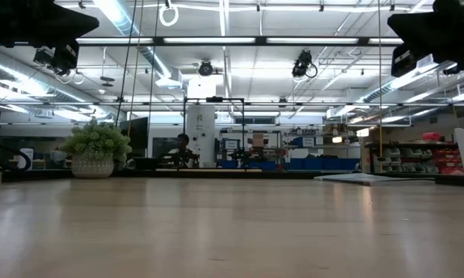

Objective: Pick and place USB-C Cables
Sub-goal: Return to Home Position

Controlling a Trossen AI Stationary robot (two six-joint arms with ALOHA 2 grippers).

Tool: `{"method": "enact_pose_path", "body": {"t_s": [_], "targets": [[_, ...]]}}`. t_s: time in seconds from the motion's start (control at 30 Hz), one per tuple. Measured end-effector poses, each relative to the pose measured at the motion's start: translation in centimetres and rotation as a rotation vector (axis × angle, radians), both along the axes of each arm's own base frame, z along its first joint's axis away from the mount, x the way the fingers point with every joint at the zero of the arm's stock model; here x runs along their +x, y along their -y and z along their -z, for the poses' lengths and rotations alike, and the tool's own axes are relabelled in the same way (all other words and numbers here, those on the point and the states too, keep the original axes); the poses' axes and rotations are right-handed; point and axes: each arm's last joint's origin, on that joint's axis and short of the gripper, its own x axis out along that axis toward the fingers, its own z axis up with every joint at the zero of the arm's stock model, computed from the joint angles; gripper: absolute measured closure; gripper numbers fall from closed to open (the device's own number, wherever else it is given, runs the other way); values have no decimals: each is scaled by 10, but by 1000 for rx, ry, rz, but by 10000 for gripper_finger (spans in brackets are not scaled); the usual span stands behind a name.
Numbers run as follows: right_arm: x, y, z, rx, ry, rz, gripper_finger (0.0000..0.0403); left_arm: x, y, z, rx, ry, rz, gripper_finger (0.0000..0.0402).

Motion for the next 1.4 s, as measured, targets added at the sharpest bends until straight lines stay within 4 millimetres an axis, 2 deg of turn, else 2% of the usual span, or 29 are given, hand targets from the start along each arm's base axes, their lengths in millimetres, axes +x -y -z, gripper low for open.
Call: {"method": "enact_pose_path", "body": {"t_s": [0.27, 0.63, 0.87, 1.4], "targets": [[1, 0, 3, -18, -34, 5, 398, 1, -1, 3, 8, -12, -22, 395], [2, 2, 6, -113, -50, 92, 394, 15, 0, 50, 12, -136, -60, 395], [2, 4, 6, -138, -51, 159, 393, 21, 2, 56, 102, -66, -62, 395], [2, 4, 8, 193, -93, 116, 391, 27, 2, 66, 187, -188, -66, 388]]}}
